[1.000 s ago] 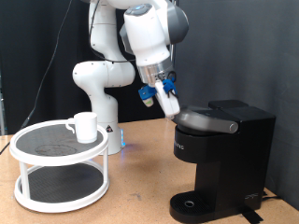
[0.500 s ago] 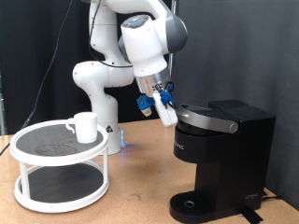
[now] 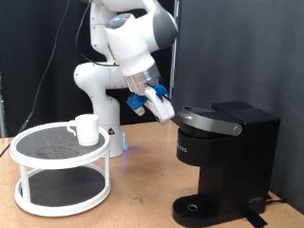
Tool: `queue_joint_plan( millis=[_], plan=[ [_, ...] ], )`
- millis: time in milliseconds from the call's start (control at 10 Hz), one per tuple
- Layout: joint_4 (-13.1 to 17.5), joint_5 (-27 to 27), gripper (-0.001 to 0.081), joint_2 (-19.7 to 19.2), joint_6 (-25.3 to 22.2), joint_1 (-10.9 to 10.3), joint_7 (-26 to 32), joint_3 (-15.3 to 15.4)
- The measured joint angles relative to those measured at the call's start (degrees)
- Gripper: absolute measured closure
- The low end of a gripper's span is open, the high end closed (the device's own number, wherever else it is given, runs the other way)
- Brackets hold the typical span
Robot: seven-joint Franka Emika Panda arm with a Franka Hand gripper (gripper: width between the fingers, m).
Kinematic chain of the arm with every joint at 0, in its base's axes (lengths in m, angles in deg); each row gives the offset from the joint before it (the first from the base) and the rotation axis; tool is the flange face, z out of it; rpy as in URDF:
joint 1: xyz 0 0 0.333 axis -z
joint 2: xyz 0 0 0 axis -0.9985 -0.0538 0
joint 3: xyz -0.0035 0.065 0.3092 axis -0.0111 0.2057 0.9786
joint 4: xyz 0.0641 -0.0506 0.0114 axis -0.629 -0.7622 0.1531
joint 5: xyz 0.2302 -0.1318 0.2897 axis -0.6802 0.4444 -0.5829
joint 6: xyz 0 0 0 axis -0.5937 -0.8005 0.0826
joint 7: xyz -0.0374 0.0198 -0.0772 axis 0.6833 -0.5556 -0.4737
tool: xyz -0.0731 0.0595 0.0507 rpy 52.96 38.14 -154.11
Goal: Make a cup of coffee with the keurig machine
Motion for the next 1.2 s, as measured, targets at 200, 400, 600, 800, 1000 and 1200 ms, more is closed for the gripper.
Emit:
queue_joint_plan(
  millis=[200, 400, 600, 800, 1000, 1200],
  plan=[
    [-0.7, -5.87, 0.0806, 2.41, 1.35, -0.16, 0.62, -0.31],
    [-0.49, -7.95, 0.0806, 3.41, 2.84, -0.61, -1.11, 0.8],
    [-0.1, -8.01, 0.0806, 3.43, 5.18, -1.0, -4.31, 3.23],
    [0.2, -7.55, 0.0806, 3.15, 6.21, -1.16, -7.4, 5.6],
    [0.33, -6.66, 0.0806, 2.83, 6.25, -1.15, -8.96, 6.87],
    [0.33, -6.38, 0.0806, 2.74, 6.18, -1.15, -9.41, 7.25]
  ],
)
